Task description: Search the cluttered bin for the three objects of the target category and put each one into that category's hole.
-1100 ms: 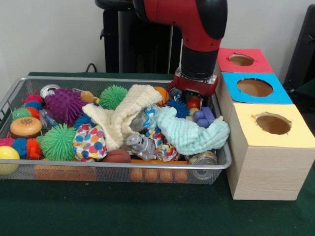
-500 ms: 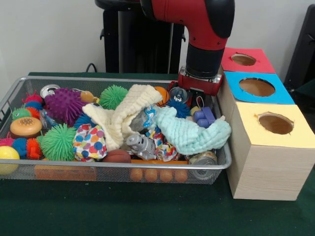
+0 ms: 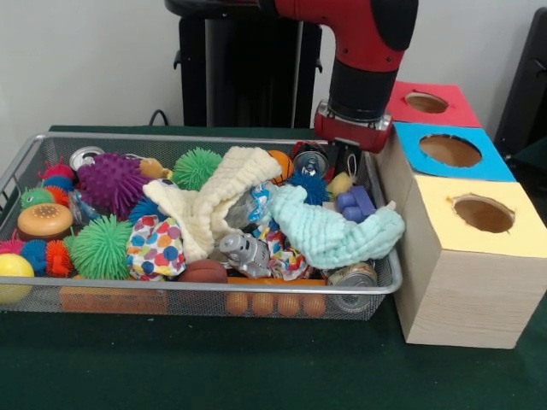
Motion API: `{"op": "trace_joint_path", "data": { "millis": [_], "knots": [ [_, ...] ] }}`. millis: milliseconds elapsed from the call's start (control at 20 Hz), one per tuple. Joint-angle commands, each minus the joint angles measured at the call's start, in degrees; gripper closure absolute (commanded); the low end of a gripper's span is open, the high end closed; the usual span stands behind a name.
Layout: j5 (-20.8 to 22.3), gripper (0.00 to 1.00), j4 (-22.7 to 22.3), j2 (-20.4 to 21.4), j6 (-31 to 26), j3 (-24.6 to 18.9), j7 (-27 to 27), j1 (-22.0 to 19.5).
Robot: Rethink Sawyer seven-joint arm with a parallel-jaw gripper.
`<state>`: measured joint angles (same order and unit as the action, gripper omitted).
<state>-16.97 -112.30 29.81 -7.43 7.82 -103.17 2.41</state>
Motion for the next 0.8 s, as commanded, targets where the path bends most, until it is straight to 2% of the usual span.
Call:
{"op": "trace_joint_path", "data": {
  "millis": [50, 450, 800],
  "knots": [
    [-3.3, 1.00, -1.6, 10.1, -16.9, 3.2, -15.9, 5.0],
    [-3.5, 1.00, -0.1, 9.6, -18.2, 4.9, -15.2, 5.4],
    [-4.5, 1.00, -2.9, 11.0, -17.1, 4.9, -16.1, 6.8]
  ]
}}
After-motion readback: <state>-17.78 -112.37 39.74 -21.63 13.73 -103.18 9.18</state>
